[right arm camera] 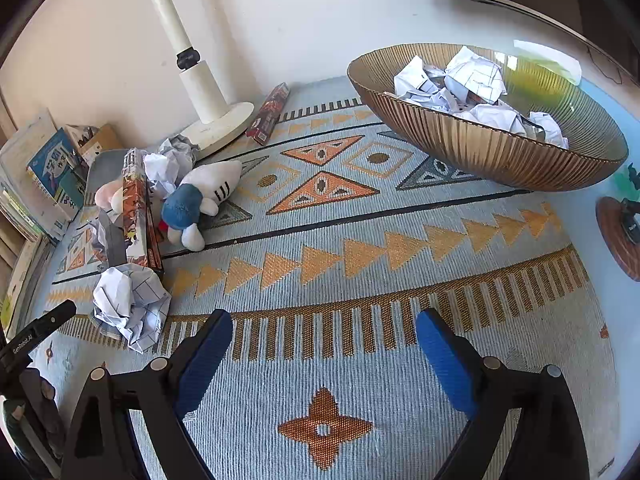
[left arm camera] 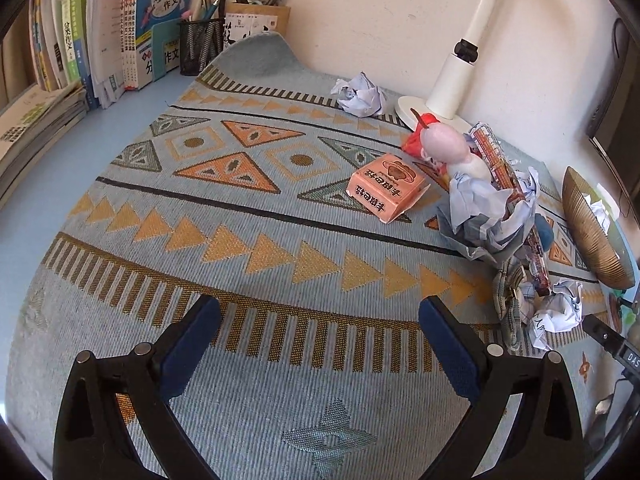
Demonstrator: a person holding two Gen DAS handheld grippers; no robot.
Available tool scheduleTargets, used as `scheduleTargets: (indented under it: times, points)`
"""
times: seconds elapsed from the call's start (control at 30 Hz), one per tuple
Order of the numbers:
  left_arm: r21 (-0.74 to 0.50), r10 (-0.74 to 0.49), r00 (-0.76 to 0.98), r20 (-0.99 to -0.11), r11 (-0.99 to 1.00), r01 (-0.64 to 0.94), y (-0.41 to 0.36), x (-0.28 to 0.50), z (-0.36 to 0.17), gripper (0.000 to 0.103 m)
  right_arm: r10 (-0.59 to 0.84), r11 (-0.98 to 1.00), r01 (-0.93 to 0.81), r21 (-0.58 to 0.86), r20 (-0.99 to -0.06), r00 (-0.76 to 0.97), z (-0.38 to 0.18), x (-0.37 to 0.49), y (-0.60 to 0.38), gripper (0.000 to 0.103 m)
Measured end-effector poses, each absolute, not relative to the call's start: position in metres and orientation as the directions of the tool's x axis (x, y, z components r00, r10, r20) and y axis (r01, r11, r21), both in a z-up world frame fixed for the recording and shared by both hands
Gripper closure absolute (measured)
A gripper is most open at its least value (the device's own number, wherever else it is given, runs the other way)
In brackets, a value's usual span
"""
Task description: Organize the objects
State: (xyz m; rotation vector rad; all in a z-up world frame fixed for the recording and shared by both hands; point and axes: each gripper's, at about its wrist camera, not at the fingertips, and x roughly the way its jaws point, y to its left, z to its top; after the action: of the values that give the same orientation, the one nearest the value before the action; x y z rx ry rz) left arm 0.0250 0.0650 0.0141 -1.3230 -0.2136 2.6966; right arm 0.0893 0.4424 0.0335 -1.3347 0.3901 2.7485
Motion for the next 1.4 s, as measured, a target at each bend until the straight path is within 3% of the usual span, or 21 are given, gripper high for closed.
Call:
scheduleTargets:
  times: [1.4]
  points:
    - [-0.015, 0.047, -0.577, -0.816, -0.998, -0.061, 0.088, 0.02, 0.004, 0.001, -0.058, -0.962, -0.172, 0.211, -0.777, -0.627, 0.034, 0.09, 0.443, 0.008]
